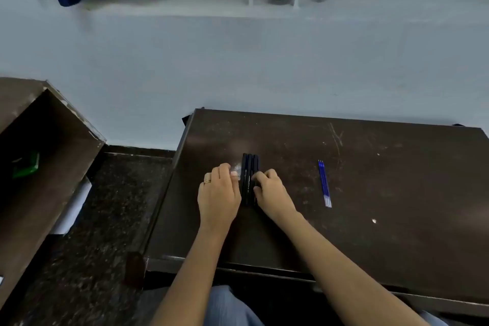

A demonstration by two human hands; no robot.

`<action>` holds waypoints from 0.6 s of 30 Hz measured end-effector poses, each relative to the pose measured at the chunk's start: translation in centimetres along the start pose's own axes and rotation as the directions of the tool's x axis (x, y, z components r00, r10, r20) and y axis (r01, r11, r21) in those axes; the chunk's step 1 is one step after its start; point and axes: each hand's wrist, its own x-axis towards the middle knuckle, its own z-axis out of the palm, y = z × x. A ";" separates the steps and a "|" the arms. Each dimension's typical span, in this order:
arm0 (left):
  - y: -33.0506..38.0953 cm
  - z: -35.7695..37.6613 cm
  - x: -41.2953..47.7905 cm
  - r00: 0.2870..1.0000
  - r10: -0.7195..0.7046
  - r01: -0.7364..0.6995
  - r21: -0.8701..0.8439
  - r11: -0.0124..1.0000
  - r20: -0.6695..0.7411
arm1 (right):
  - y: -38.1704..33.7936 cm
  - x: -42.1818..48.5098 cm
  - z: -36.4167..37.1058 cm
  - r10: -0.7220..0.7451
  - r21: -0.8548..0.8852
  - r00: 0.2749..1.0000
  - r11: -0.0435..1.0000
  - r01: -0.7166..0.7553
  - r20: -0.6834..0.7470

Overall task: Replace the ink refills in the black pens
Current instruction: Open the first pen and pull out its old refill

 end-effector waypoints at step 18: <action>3.1 2.0 0.4 0.972 -0.207 0.233 -0.326 0.916 0.114 | 1.9 0.1 -0.4 0.204 0.025 0.970 0.979 -0.203 -0.129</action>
